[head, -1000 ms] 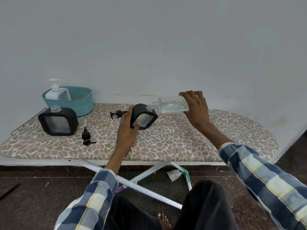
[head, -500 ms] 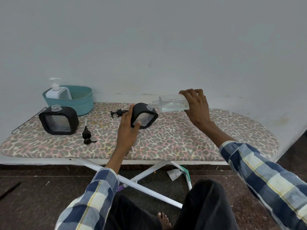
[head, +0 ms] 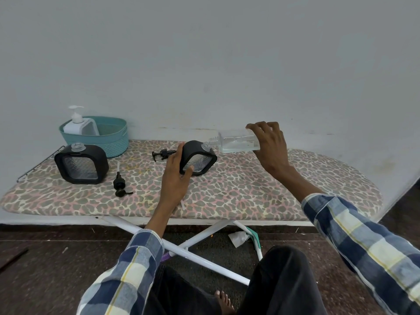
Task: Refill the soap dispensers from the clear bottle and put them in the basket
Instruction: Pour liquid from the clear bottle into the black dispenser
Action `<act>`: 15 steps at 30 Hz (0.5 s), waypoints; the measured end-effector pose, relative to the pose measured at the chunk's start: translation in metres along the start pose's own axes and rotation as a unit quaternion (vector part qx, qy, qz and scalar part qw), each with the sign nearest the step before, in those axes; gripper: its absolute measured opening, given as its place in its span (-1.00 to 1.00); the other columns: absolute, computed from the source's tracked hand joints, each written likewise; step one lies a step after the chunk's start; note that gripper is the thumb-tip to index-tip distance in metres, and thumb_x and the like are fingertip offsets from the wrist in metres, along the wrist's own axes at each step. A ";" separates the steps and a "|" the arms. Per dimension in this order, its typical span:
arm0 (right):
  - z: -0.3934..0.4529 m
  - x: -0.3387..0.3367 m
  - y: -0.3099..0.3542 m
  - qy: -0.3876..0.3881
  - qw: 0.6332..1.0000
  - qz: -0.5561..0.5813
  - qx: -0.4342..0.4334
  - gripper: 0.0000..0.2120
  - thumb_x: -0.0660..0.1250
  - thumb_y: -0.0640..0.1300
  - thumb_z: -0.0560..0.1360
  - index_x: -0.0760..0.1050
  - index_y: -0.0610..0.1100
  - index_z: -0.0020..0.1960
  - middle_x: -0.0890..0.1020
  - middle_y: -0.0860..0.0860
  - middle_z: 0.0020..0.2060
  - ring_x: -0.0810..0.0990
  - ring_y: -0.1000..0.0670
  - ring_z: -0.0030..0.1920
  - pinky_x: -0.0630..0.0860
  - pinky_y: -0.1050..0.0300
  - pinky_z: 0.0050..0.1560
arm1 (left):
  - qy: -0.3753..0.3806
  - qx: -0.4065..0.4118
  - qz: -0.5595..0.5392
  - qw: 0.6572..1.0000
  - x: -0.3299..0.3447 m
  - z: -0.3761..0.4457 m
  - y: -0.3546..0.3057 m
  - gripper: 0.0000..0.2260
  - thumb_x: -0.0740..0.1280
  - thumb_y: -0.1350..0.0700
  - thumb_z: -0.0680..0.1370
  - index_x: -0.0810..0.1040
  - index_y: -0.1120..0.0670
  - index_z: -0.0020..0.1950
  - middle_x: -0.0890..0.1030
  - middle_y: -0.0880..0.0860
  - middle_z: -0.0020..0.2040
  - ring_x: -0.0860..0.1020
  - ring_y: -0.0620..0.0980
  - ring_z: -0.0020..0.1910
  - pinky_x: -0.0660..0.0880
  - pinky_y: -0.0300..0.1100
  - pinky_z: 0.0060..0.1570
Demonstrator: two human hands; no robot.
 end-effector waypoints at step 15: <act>0.000 -0.001 0.000 -0.005 1.000 -0.003 -0.002 -0.23 0.65 -0.32 0.31 0.45 0.02 0.42 0.56 0.00 0.30 0.43 -0.19 0.31 0.56 -0.17 0.09 | 0.000 0.004 0.002 1.000 0.000 0.000 -0.001 -0.35 0.32 0.16 0.71 0.12 -0.11 0.73 0.38 0.04 0.51 0.43 -0.16 0.31 0.40 -0.48 0.14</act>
Point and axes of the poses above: each hand's wrist, its own z-axis towards the middle knuckle, its own x-axis out of the palm, y = z × x, the point moved 7 cm from there along z, towards the middle knuckle
